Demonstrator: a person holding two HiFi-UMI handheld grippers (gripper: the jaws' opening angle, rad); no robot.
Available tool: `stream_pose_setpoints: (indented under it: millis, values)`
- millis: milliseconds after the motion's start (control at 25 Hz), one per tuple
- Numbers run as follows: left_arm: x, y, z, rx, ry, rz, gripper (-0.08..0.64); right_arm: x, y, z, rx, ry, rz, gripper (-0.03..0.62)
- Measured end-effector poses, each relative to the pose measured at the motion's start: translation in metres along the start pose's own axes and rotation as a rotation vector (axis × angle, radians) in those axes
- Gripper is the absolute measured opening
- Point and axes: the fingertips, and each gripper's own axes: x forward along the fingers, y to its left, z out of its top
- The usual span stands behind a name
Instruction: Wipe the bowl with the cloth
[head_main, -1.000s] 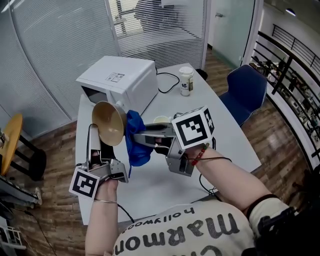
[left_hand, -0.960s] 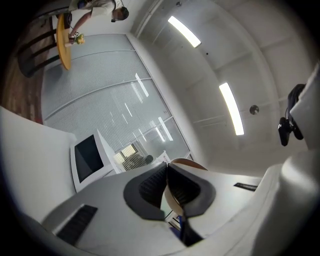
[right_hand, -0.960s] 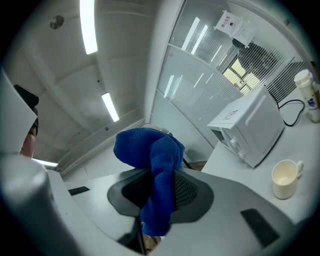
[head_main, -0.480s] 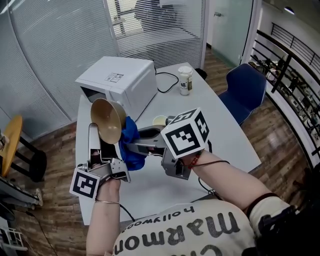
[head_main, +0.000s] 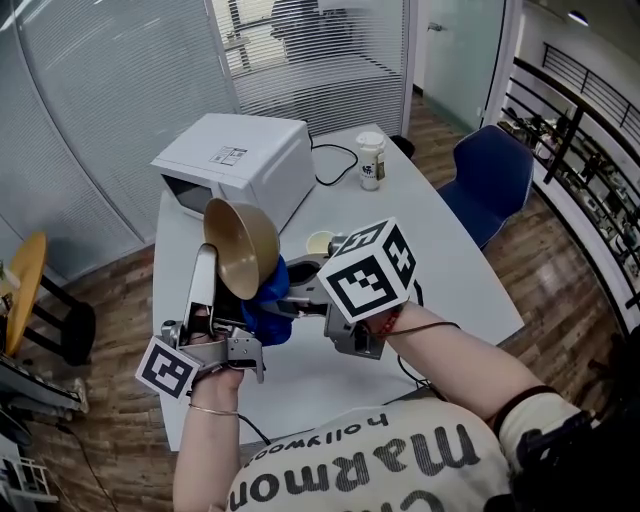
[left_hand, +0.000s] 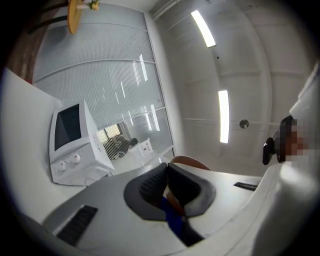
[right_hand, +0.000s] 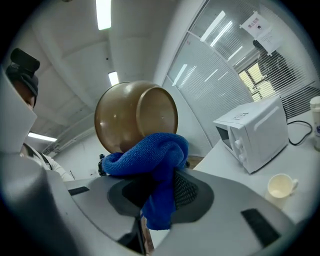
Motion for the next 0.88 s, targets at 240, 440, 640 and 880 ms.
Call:
stream_pose_setpoints:
  millis: [240, 440, 640, 880]
  values:
    - [0.001, -0.009, -0.019, -0.047, 0.119, -0.083, 0.006, -0.004, -0.009, -0.007, -0.004, 0.017, -0.022, 0.098]
    - [0.001, -0.009, -0.025, -0.035, 0.171, -0.089, 0.006, -0.006, -0.018, -0.010, -0.008, 0.024, -0.041, 0.098]
    - [-0.002, -0.008, -0.029, -0.063, 0.183, -0.087, 0.005, -0.013, -0.037, -0.006, 0.022, -0.009, -0.084, 0.098]
    - [-0.005, -0.011, -0.029, -0.093, 0.172, -0.109, 0.005, -0.029, -0.051, 0.012, 0.273, -0.188, -0.015, 0.098]
